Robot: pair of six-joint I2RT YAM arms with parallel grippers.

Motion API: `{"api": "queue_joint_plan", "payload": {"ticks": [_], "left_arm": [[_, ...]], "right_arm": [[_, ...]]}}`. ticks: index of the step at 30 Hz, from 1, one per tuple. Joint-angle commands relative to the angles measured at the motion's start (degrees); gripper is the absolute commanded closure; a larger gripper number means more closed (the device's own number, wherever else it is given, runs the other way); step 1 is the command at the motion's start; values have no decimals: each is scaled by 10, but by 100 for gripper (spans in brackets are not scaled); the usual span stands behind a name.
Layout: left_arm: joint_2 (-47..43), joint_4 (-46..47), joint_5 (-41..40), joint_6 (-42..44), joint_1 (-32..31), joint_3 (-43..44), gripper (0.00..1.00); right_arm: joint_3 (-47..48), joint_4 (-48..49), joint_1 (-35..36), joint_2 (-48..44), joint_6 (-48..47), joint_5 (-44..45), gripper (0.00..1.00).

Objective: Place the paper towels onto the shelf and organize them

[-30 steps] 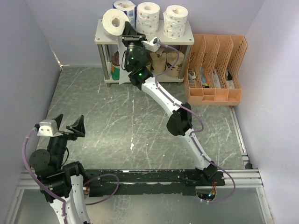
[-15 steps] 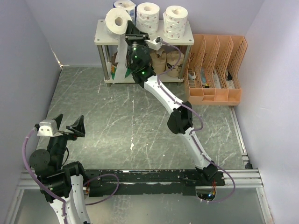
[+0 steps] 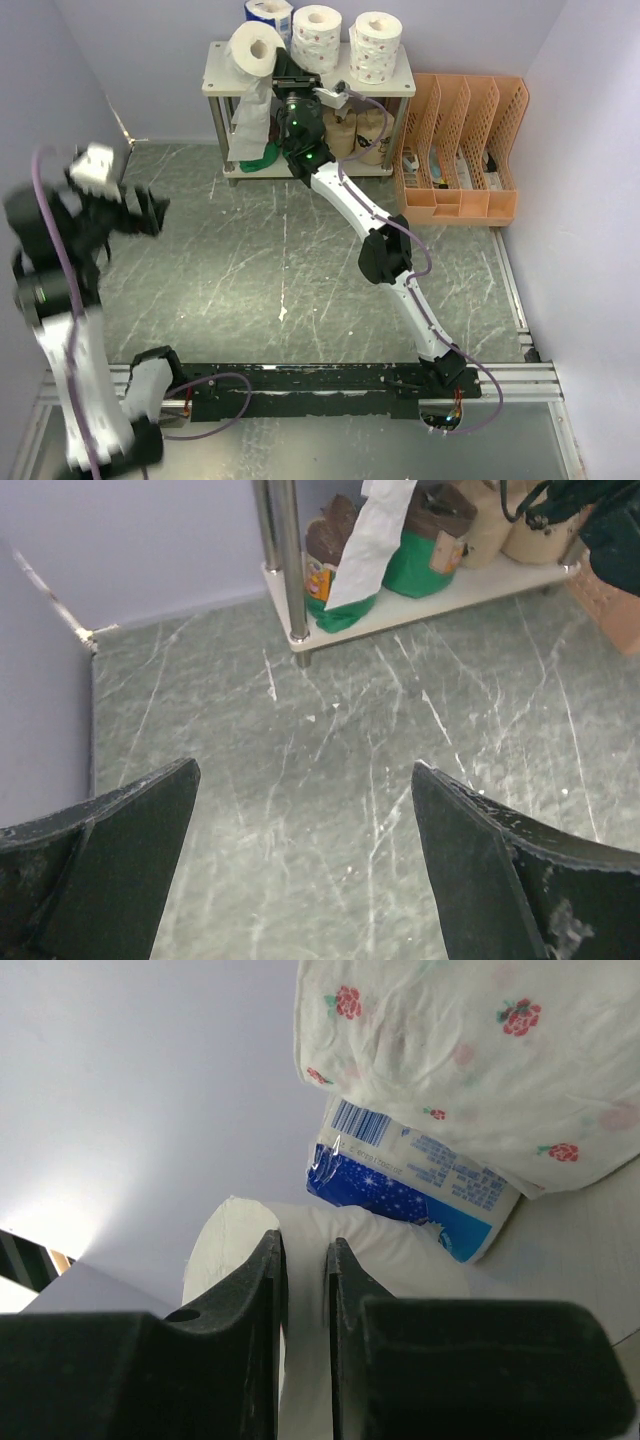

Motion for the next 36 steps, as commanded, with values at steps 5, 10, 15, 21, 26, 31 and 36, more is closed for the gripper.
{"api": "queue_joint_plan", "payload": {"ticks": [5, 10, 15, 21, 26, 31, 36], "left_arm": [[285, -57, 201, 215, -3, 251, 1], [332, 77, 242, 298, -50, 239, 6], [445, 93, 130, 350, -130, 345, 6], [508, 219, 1, 416, -226, 331, 6], [511, 391, -28, 460, -277, 247, 7], [555, 458, -79, 450, -316, 269, 6], [583, 551, -121, 470, -350, 264, 6]], "right_arm": [[-2, 39, -12, -10, -23, -10, 100], [5, 33, -24, -8, -24, -7, 100], [1, 35, -30, -8, -33, -12, 100], [-5, 40, -34, -3, -38, -15, 100], [-1, 47, -35, 3, -45, -17, 100], [-8, 53, -36, 0, -50, -30, 100], [-9, 56, -36, 5, -55, -37, 100]]}}
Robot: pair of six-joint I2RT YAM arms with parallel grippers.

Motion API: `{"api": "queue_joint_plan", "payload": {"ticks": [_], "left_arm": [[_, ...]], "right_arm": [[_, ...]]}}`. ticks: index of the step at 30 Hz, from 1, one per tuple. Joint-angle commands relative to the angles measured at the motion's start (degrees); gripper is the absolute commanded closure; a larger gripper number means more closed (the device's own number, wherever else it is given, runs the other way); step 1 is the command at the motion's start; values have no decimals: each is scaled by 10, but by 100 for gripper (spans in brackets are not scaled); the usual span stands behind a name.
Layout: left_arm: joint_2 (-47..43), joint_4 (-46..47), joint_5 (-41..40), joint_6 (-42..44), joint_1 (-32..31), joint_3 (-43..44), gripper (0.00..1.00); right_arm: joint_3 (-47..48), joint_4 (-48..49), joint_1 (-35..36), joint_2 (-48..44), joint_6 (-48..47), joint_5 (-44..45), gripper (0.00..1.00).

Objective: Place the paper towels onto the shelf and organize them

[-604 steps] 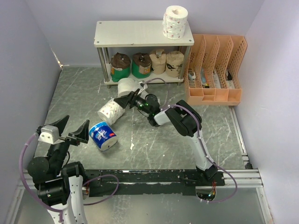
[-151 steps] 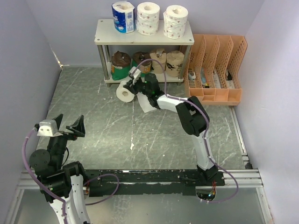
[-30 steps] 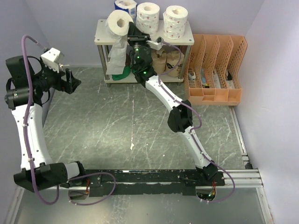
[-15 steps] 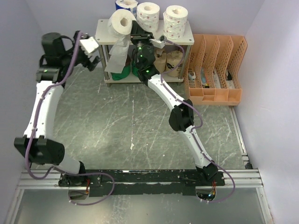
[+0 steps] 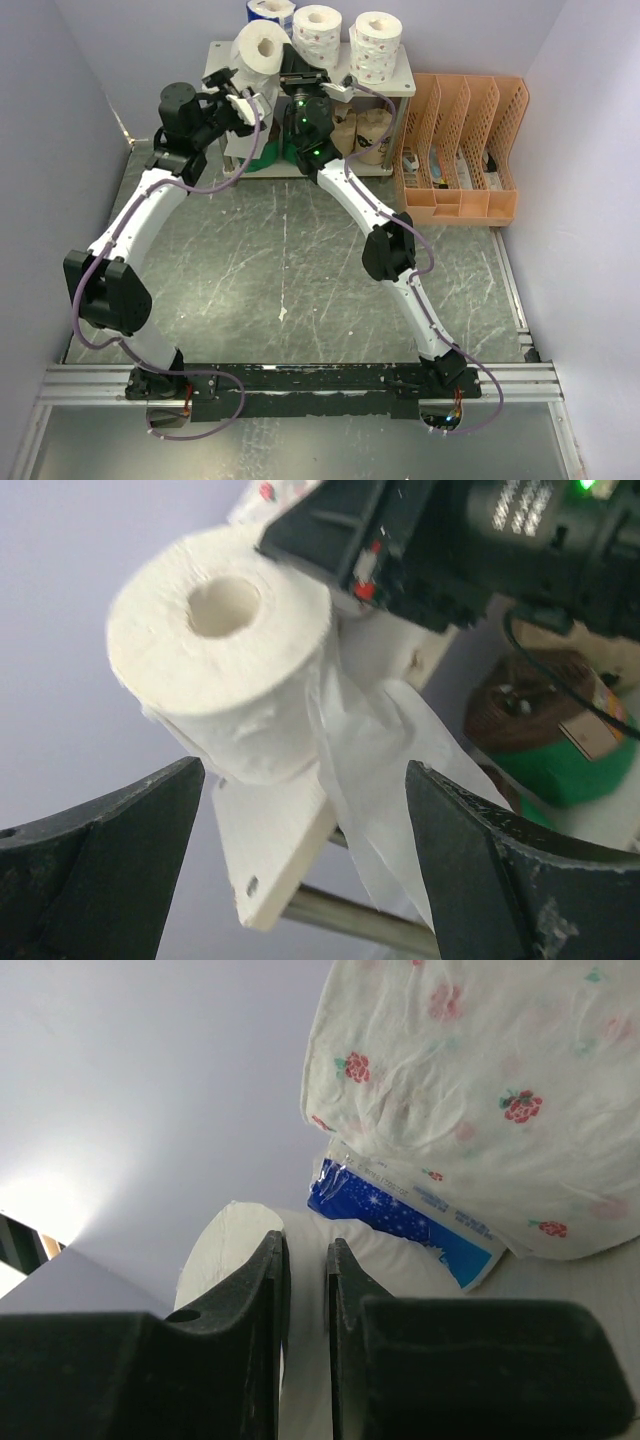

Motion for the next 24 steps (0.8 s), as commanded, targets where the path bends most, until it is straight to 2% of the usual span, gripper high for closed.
{"api": "queue_joint_plan", "payload": {"ticks": [1, 4, 11, 20, 23, 24], "left_arm": [[22, 137, -53, 29, -26, 13, 6], [41, 200, -74, 44, -37, 10, 6], [71, 259, -74, 52, -48, 15, 6], [125, 258, -99, 63, -44, 92, 6], [143, 255, -106, 57, -38, 123, 6], [148, 252, -108, 55, -37, 132, 6]], "right_arm": [[-1, 27, -12, 5, -12, 2, 100], [-3, 29, -13, 7, -11, -2, 100], [-6, 26, -12, 7, -12, -16, 100], [-26, 33, -11, -8, -29, -29, 95], [-30, 38, -11, -11, -41, -39, 89], [-35, 43, -10, -13, -44, -41, 83]]}}
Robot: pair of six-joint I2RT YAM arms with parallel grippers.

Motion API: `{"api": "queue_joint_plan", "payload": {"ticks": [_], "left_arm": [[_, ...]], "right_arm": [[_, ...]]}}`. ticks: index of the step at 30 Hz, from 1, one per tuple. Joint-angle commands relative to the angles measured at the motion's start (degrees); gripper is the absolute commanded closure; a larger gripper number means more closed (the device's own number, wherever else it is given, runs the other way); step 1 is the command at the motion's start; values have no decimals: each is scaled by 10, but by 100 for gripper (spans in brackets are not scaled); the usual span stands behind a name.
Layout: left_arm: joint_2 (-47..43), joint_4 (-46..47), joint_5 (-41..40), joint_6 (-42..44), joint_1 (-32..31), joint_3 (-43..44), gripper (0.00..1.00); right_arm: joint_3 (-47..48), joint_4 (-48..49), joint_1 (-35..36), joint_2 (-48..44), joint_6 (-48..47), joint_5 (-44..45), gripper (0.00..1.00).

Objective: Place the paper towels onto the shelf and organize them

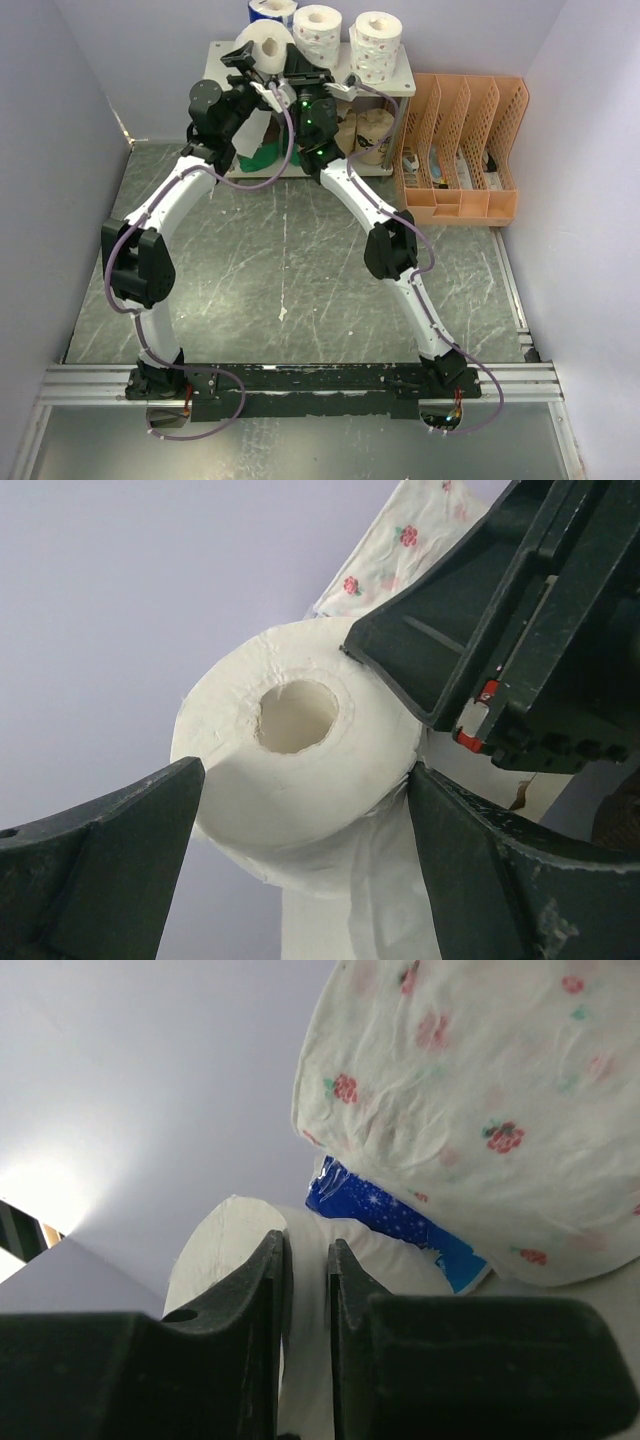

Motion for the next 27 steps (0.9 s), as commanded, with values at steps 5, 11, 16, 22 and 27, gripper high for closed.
{"api": "queue_joint_plan", "payload": {"ticks": [5, 11, 16, 22, 27], "left_arm": [[26, 41, -25, 3, 7, 71, 6], [31, 15, -42, 6, 8, 96, 6], [15, 7, -38, 6, 9, 94, 6], [21, -5, -56, -1, 15, 128, 6], [-50, -64, -99, -103, 4, 120, 7]], "right_arm": [[-38, 30, -2, -27, -40, -28, 61], [-82, 58, 2, -56, -52, -37, 37], [-192, 117, 5, -125, -64, -34, 0], [-366, 203, 10, -228, -105, -23, 0], [-643, 357, 40, -393, -268, 18, 0]]}}
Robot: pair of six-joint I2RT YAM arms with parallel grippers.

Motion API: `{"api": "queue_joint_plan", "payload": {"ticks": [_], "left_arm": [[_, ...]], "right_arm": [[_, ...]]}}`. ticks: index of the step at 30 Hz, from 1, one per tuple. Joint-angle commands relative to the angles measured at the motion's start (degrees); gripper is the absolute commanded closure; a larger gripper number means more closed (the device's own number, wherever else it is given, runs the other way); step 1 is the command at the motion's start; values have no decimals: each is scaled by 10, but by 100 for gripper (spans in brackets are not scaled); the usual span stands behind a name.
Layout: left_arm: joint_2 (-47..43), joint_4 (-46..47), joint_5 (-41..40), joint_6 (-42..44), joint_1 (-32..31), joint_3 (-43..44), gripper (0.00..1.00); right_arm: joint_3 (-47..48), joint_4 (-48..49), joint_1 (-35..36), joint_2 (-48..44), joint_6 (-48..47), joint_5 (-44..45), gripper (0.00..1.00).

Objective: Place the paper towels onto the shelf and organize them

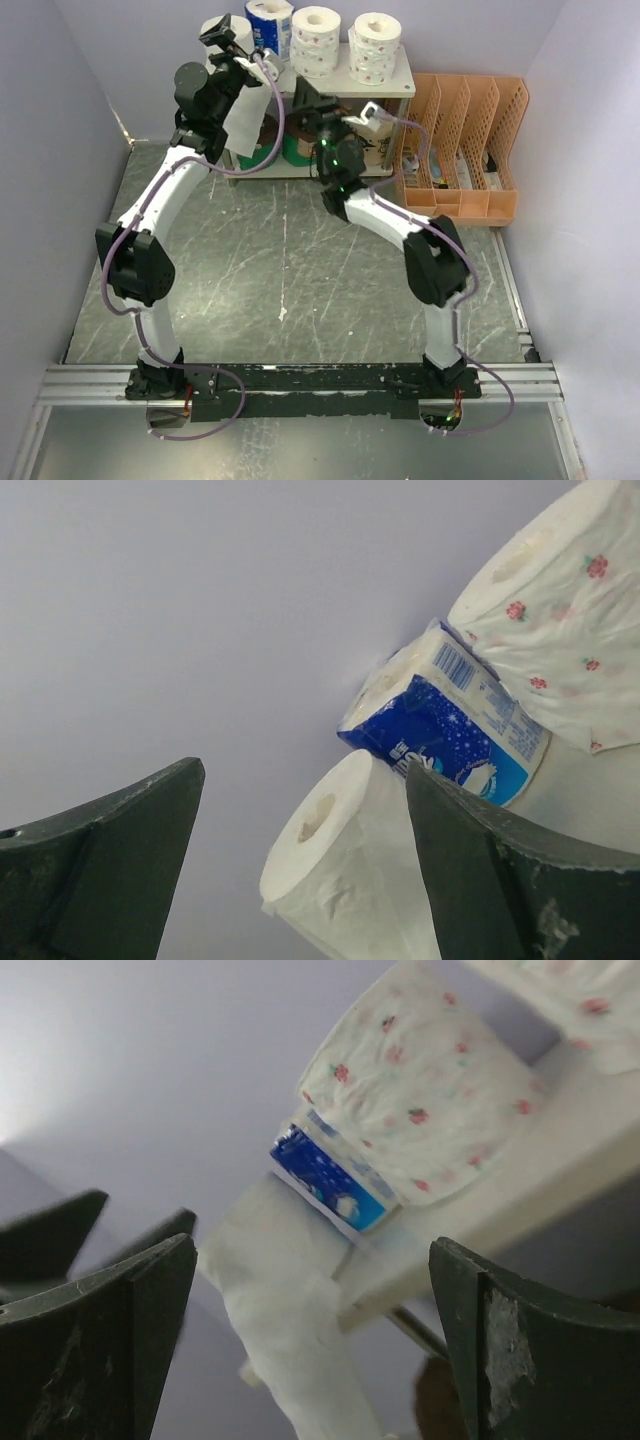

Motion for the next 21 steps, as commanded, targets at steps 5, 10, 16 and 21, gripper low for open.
{"api": "queue_joint_plan", "payload": {"ticks": [5, 10, 16, 21], "left_arm": [[-88, -293, -108, -208, -5, 206, 7], [-145, -472, -64, -262, -5, 294, 6], [-239, -648, 134, -283, -5, 323, 6], [-308, -731, 150, -331, 0, 248, 6]], "right_arm": [[-318, 112, 99, -236, -320, 95, 0], [-269, -321, 128, -286, -314, 19, 0], [-284, -505, 130, -324, -311, 77, 0], [-352, -504, 126, -395, -302, 91, 0]]}}
